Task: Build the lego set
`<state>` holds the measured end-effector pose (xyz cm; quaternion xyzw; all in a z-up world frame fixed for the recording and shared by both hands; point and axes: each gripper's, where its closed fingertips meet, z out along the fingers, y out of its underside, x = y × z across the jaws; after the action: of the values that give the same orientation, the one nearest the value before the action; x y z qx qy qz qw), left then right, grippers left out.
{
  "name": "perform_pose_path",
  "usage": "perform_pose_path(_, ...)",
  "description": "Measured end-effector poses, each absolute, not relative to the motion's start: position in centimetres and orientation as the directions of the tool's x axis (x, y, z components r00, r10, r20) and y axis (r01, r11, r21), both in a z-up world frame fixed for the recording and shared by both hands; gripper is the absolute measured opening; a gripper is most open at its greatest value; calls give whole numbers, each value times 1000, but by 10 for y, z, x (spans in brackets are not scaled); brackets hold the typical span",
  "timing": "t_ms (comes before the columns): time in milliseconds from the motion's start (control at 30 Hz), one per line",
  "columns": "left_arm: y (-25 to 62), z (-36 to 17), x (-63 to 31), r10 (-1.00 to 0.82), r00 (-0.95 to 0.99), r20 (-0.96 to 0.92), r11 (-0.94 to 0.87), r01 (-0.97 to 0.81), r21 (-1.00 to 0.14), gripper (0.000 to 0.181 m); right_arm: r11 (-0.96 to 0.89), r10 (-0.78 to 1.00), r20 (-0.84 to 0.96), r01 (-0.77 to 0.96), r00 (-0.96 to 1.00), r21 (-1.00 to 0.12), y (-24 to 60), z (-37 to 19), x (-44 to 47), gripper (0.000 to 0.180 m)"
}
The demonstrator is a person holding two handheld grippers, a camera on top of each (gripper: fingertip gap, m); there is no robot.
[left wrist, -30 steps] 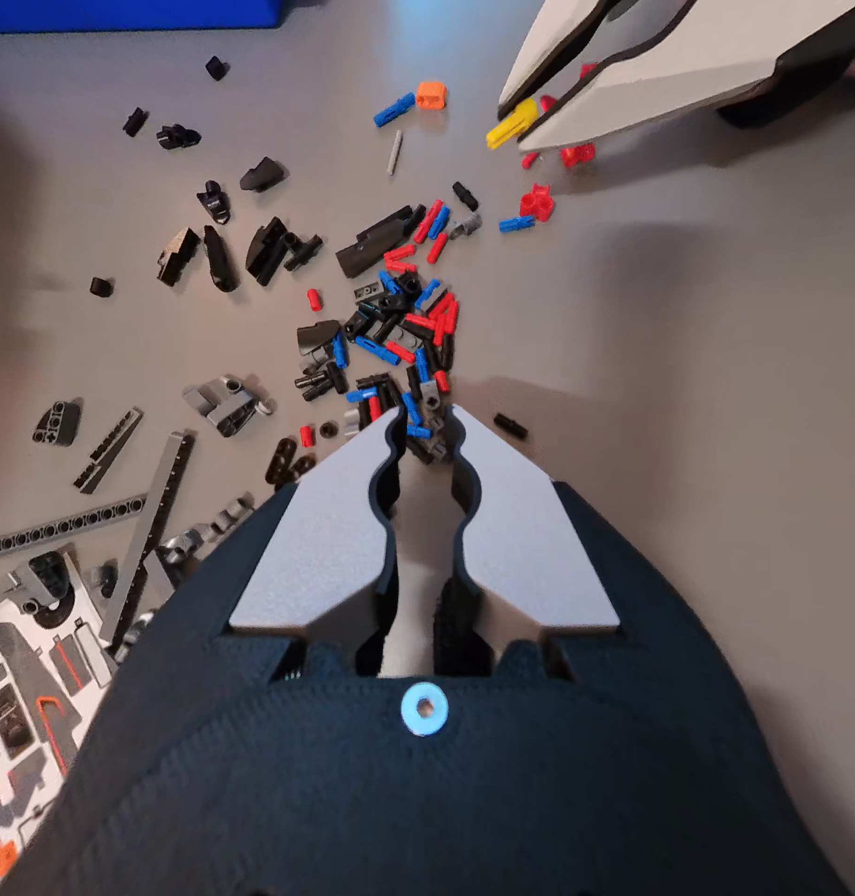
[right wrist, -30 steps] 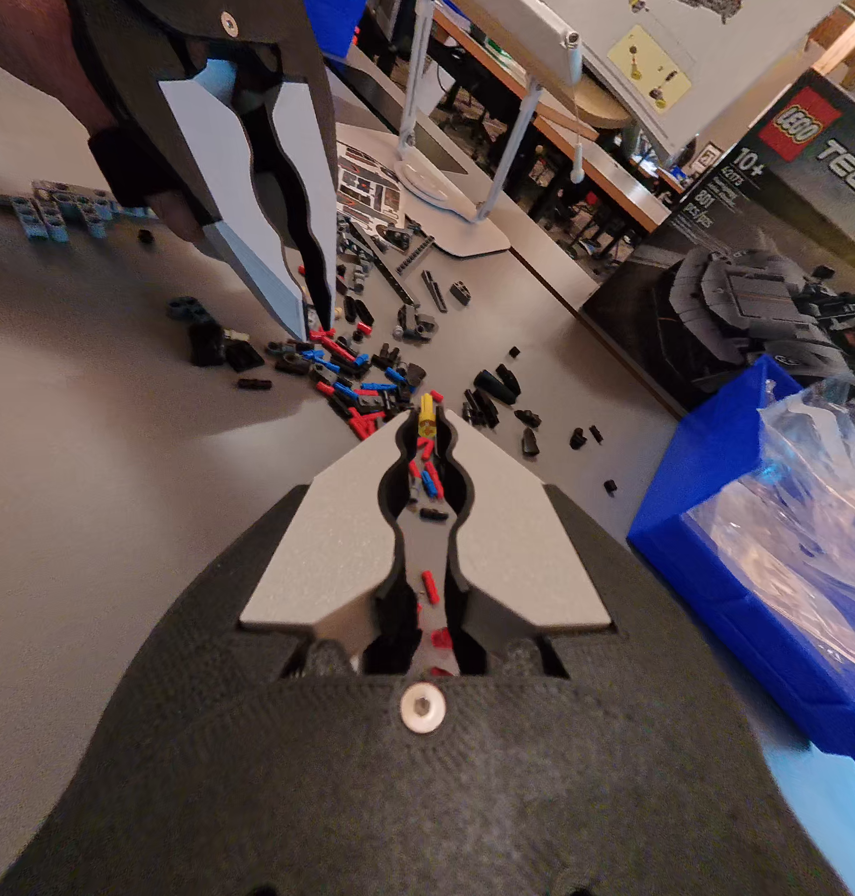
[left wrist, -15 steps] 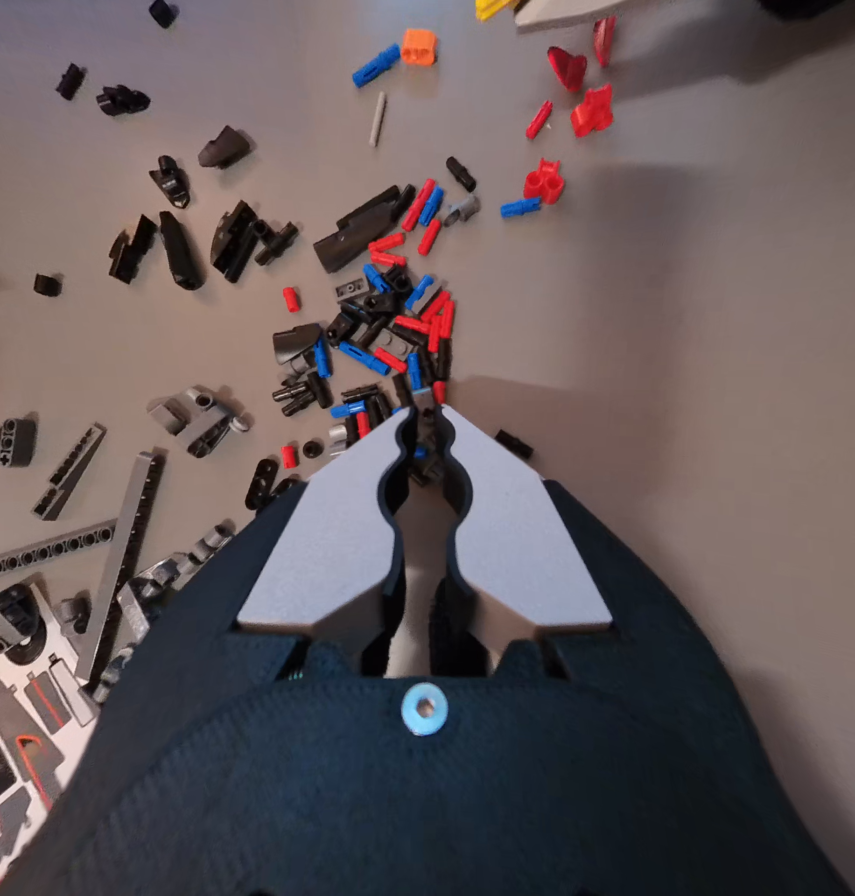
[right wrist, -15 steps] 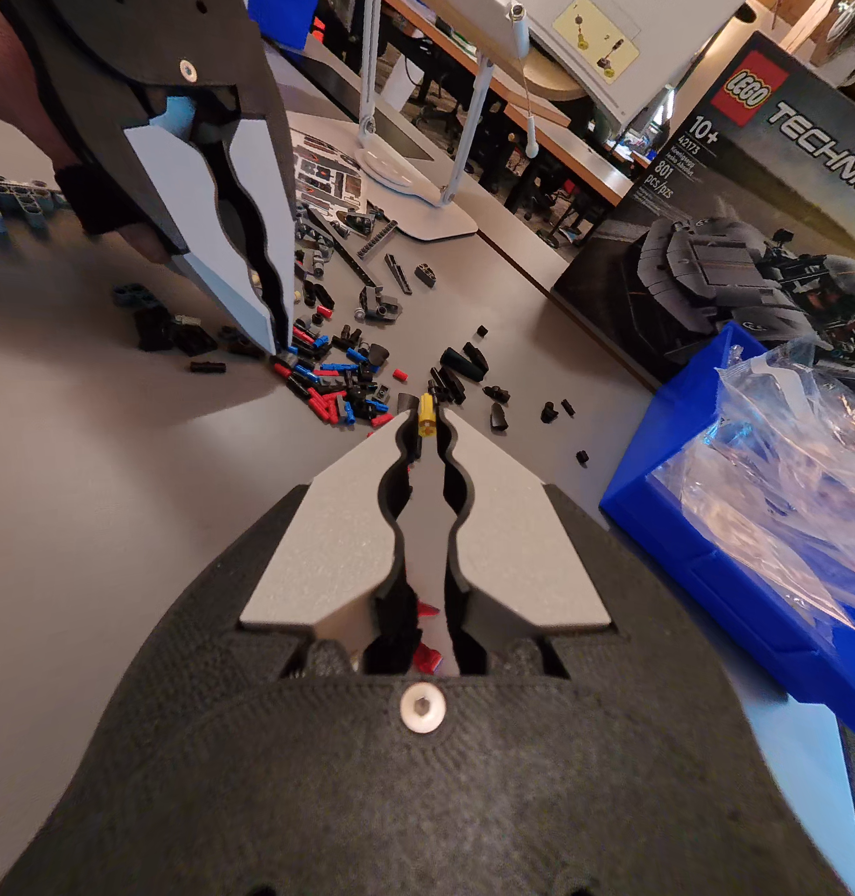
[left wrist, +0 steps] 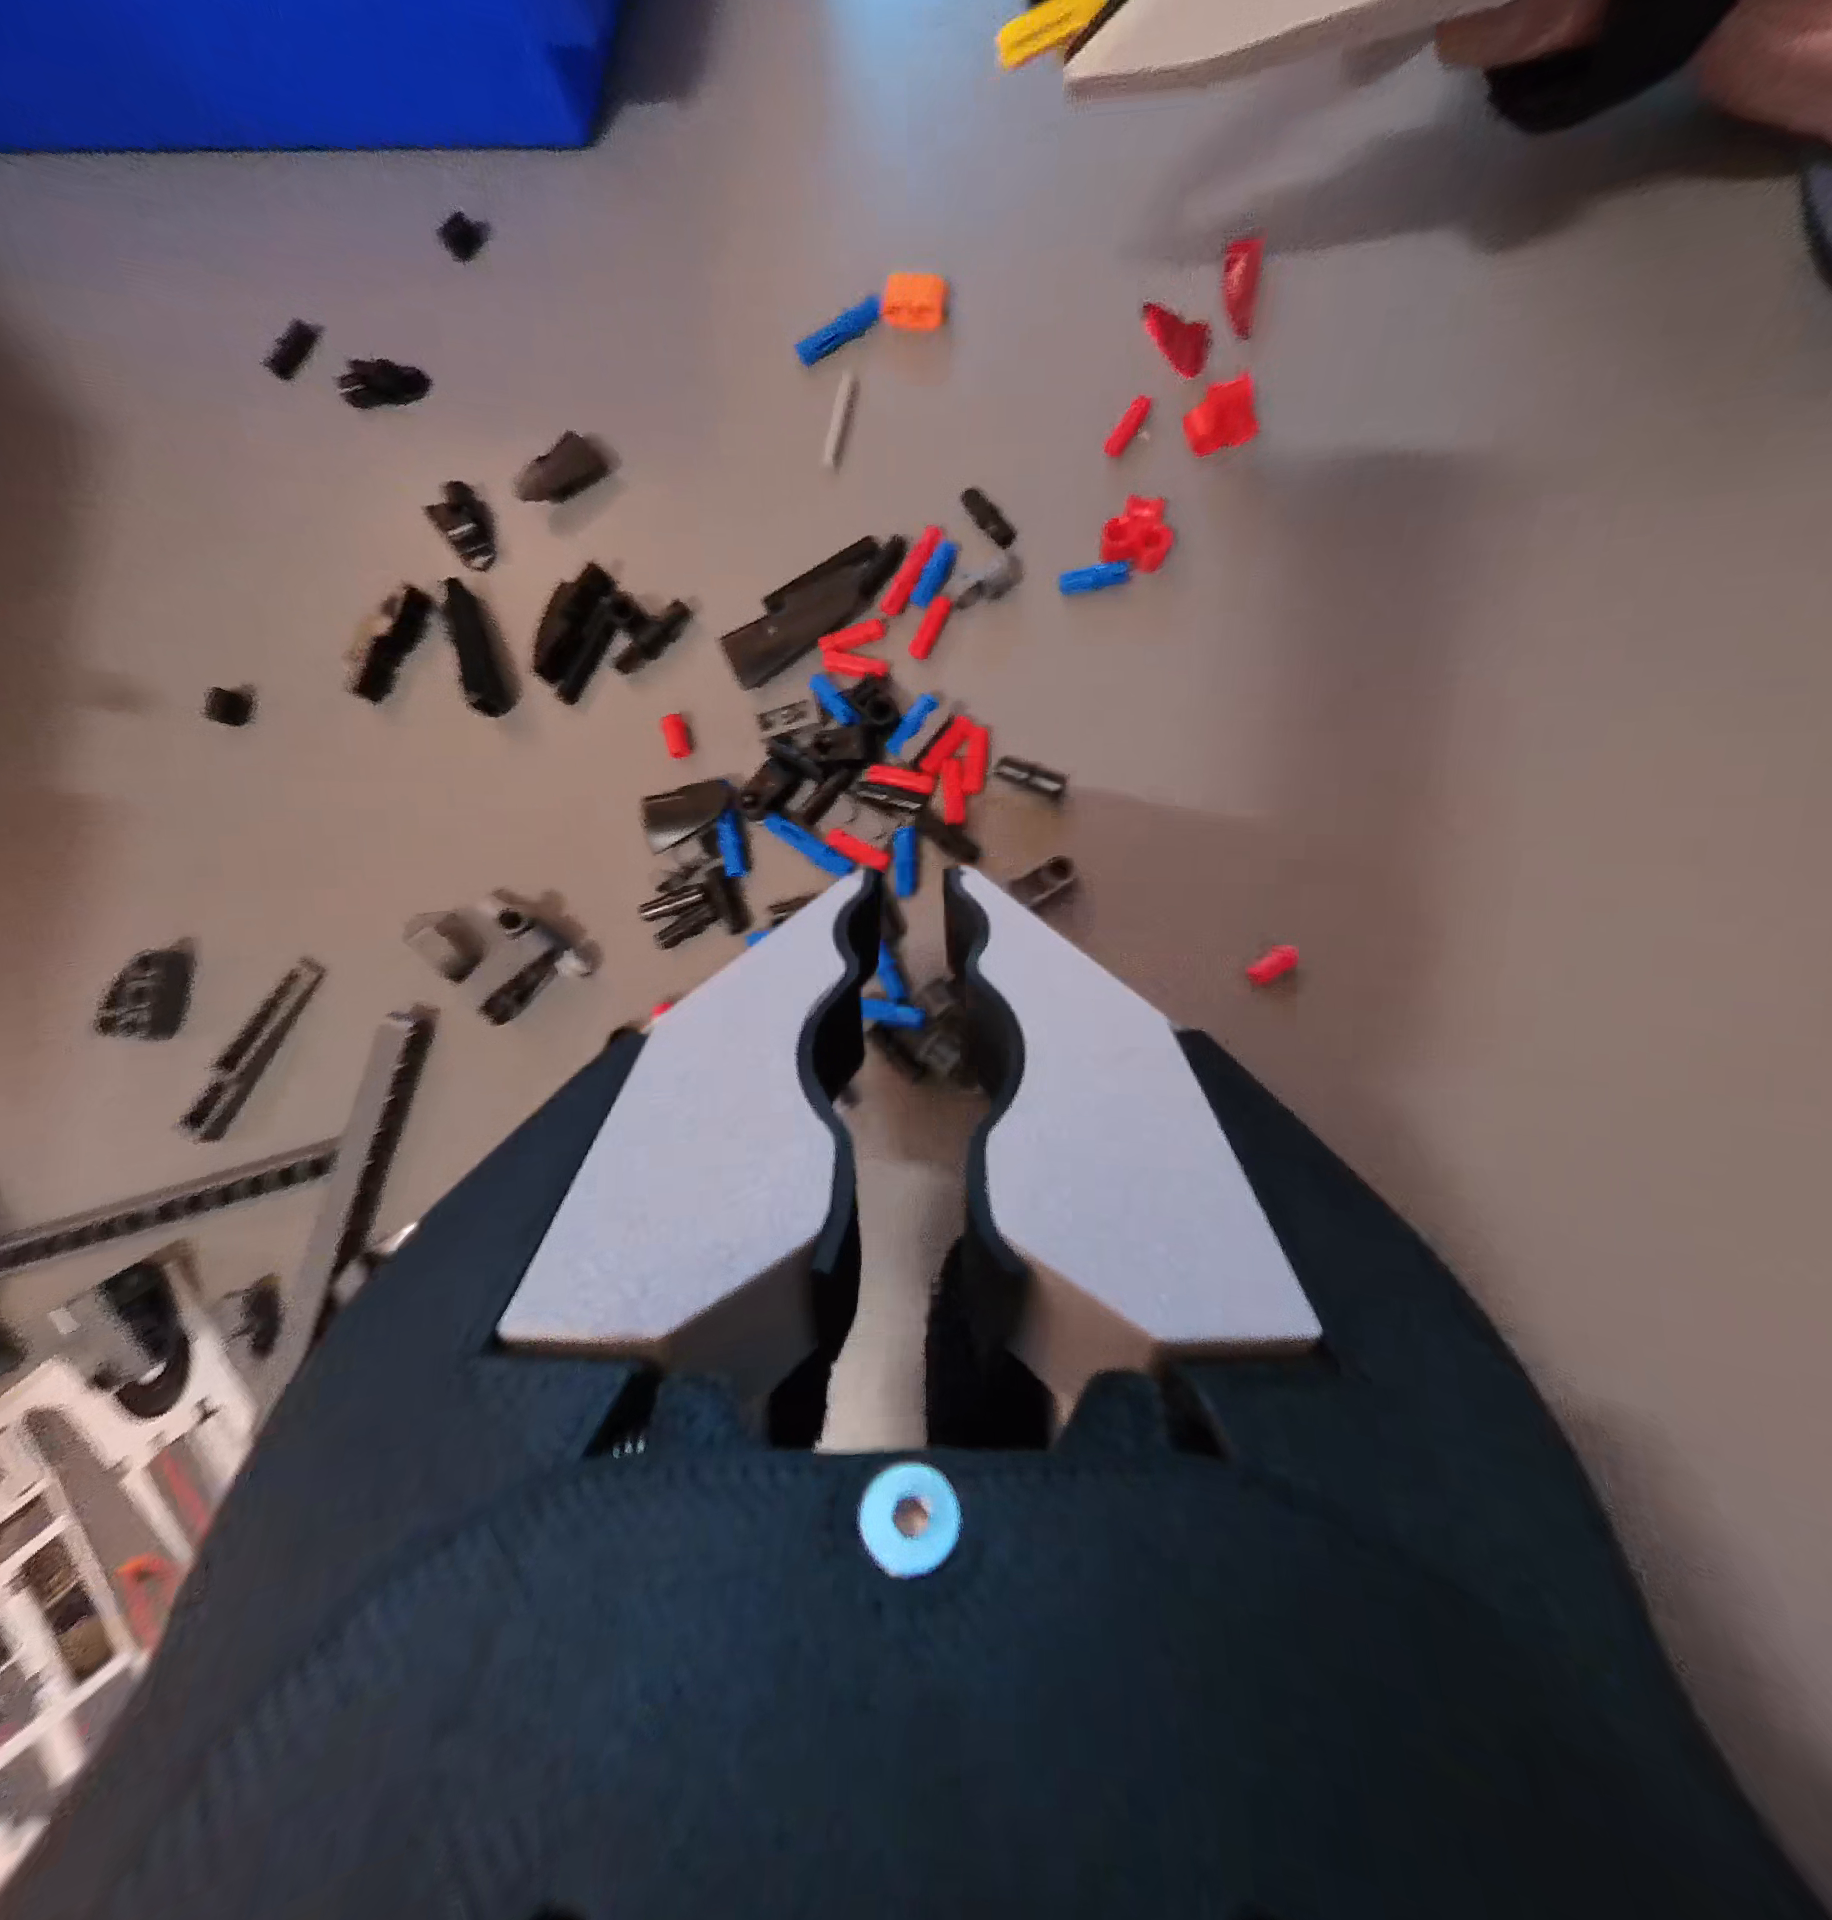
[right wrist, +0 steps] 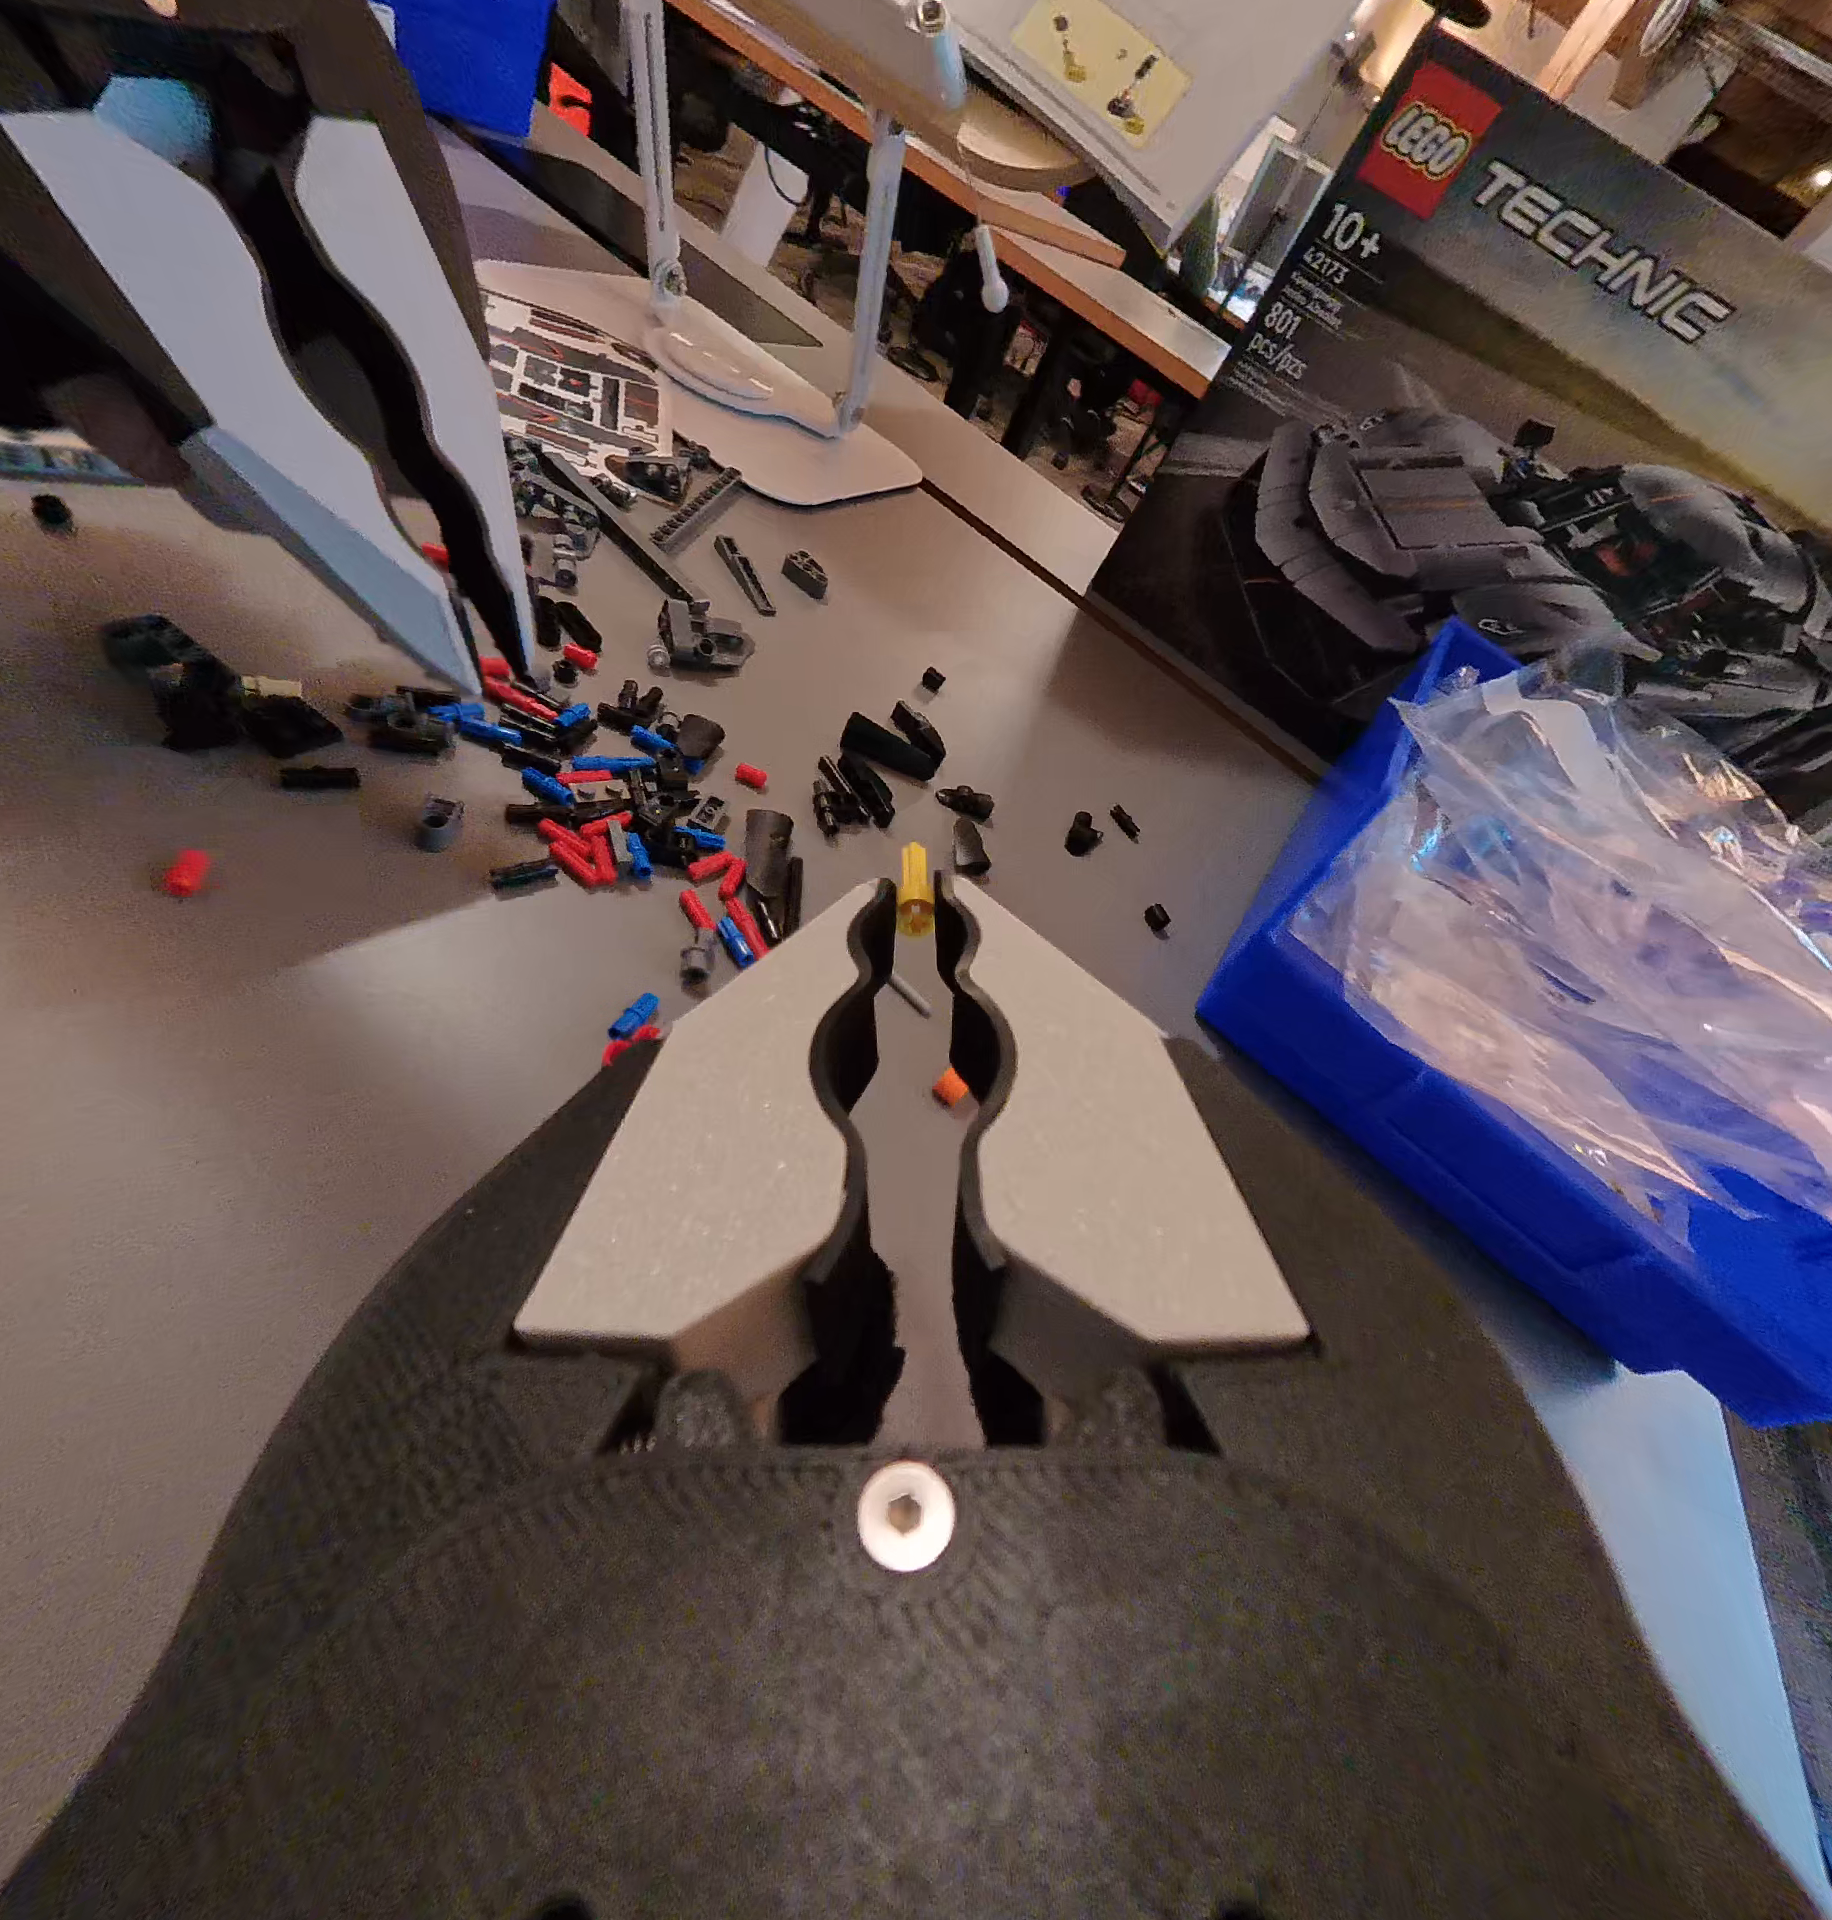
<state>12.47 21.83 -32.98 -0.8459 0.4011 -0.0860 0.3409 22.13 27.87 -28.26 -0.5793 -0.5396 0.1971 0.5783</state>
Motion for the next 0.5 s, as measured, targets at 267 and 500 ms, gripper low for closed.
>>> perform_pose_path(267,221,-304,48,-601,771,-208,-514,-573,-638,9,236,856,380,389,351,-890,283,-282,226,4)
perform_pose_path(500,210,-292,-12,-517,820,-247,-575,-546,-609,6,235,857,379,390,349,-891,283,-283,227,3)
